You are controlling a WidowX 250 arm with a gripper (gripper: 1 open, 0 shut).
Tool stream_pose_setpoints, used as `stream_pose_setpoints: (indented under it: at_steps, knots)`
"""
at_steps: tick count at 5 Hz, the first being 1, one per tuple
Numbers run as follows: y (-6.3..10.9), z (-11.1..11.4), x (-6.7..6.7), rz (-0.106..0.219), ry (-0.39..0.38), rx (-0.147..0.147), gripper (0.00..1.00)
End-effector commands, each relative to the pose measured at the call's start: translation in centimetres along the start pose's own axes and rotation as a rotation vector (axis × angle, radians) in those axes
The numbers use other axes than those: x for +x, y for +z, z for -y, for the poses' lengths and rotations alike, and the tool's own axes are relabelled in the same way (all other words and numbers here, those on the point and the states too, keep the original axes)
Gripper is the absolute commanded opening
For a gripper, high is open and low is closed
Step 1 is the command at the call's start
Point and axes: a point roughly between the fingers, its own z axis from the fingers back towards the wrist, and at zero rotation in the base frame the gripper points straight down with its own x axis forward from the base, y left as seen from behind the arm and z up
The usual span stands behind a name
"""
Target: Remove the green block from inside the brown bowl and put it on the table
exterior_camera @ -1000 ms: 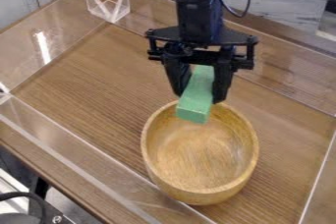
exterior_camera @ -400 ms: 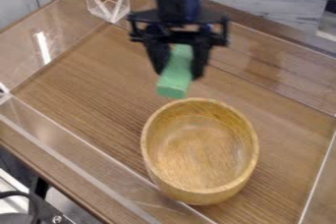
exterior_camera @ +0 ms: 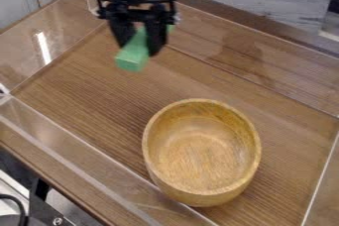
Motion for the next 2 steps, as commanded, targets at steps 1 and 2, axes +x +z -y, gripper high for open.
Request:
stream_pose_setpoints:
  at_steps: [1,2]
  knots:
    - [0.5,0.8,0.4,0.059,-0.049,0.007,0.0]
    - [-0.8,0.8,0.0,0.064,-0.079,0.015,0.0]
